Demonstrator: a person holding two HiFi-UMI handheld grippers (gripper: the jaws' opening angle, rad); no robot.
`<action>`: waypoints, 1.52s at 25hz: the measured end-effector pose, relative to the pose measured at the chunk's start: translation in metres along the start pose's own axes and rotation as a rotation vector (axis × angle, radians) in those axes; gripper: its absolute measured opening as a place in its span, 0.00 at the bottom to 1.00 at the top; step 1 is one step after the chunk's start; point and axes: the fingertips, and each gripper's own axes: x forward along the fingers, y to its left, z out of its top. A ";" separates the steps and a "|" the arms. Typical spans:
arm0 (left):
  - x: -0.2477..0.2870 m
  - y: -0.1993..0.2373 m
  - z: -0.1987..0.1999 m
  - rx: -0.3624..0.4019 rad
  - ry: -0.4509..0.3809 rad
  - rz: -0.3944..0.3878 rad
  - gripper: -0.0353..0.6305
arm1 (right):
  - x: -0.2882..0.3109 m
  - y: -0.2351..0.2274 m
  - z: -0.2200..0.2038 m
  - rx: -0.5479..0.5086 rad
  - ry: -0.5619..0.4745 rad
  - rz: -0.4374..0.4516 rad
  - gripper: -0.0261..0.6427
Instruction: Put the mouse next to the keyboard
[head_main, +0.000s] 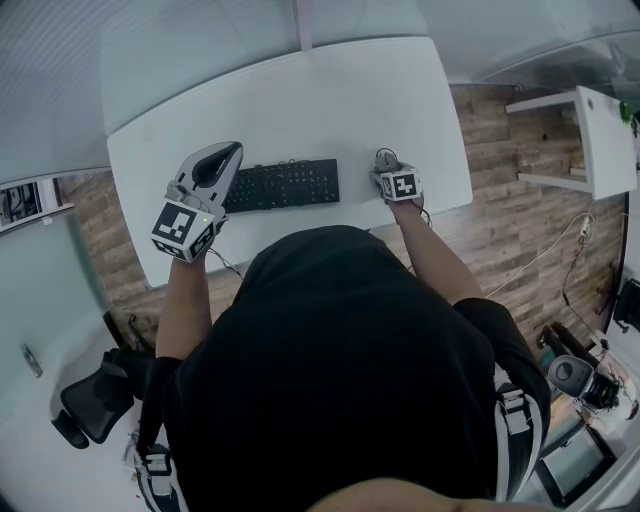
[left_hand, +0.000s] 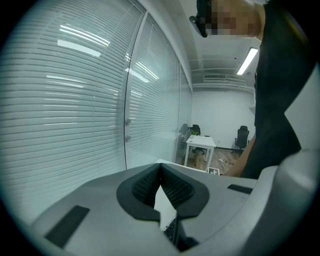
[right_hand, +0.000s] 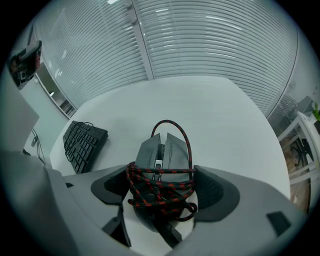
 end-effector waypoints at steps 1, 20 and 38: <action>-0.001 0.001 0.000 -0.002 0.001 0.000 0.09 | 0.000 0.002 0.001 -0.002 -0.003 -0.003 0.64; -0.001 -0.003 0.003 0.014 -0.020 -0.005 0.09 | -0.021 0.000 0.008 0.030 -0.065 -0.001 0.64; -0.001 -0.010 0.007 0.023 -0.049 -0.018 0.09 | -0.072 -0.001 0.054 0.019 -0.251 -0.007 0.64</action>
